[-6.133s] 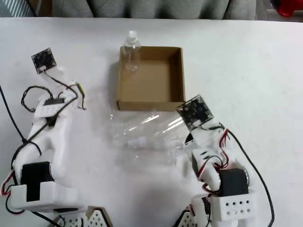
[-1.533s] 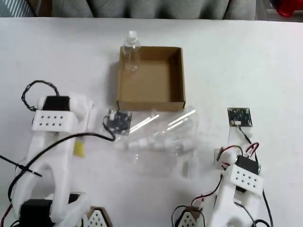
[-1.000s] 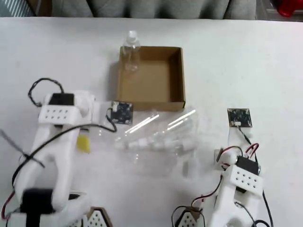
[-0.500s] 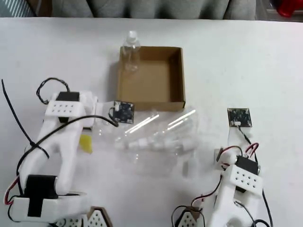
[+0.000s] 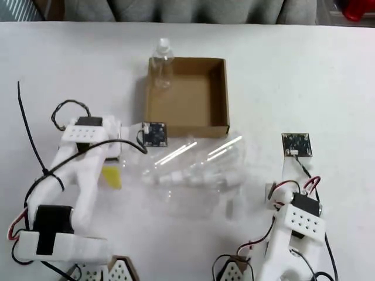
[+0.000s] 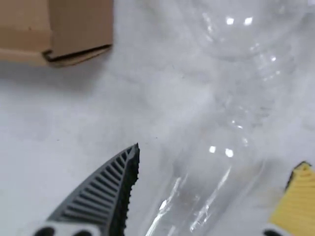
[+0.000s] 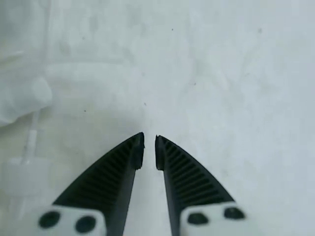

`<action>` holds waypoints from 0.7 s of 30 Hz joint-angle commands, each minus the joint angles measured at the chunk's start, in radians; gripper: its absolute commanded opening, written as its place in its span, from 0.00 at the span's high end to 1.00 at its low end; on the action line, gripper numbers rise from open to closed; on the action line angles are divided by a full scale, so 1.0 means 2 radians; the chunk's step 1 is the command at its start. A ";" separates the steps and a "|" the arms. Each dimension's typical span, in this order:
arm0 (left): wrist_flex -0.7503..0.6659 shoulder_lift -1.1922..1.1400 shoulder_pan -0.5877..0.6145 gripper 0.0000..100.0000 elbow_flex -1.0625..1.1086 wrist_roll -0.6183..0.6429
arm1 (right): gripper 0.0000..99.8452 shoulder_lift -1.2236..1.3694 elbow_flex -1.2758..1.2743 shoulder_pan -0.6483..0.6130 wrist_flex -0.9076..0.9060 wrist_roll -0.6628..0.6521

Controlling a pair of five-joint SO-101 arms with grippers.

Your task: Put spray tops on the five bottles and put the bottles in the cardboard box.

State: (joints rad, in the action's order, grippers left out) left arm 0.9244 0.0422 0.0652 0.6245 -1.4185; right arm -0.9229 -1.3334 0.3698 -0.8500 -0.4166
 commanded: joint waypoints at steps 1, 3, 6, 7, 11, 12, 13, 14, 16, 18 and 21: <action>-0.008 0.001 -0.009 0.57 0.001 0.007 | 0.98 -0.007 0.002 0.003 0.006 -0.002; -0.008 0.001 -0.009 0.61 0.001 0.007 | 0.98 -0.007 0.002 0.003 0.006 -0.002; -0.007 0.000 -0.009 0.74 0.004 0.007 | 0.98 -0.007 0.002 0.004 0.006 -0.002; -0.002 0.001 -0.009 0.79 0.010 0.007 | 0.98 -0.007 0.002 0.005 0.006 -0.002; 0.012 0.003 -0.008 0.97 0.019 0.008 | 0.98 -0.007 0.002 0.006 0.006 -0.002; 0.024 0.003 -0.007 0.99 0.017 0.008 | 0.98 -0.007 0.002 0.006 0.006 -0.002; 0.038 0.003 -0.006 0.97 0.016 0.008 | 0.98 -0.007 0.002 0.006 0.006 -0.002; 0.052 0.003 -0.006 0.96 0.015 0.008 | 0.98 -0.007 0.002 0.006 0.006 -0.002; 0.082 0.005 -0.006 0.96 0.015 0.010 | 0.98 -0.007 0.002 0.006 0.005 -0.002; 0.103 0.005 -0.008 0.97 0.015 0.040 | 0.98 -0.007 0.002 0.006 0.004 -0.002; 0.109 0.005 -0.010 0.97 0.010 0.122 | 0.98 -0.007 0.002 0.006 0.004 -0.002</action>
State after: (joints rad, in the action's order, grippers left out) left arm 1.0871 0.0437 0.0667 0.6659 -1.3510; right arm -0.9229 -1.3395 0.3698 -0.8500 -0.4166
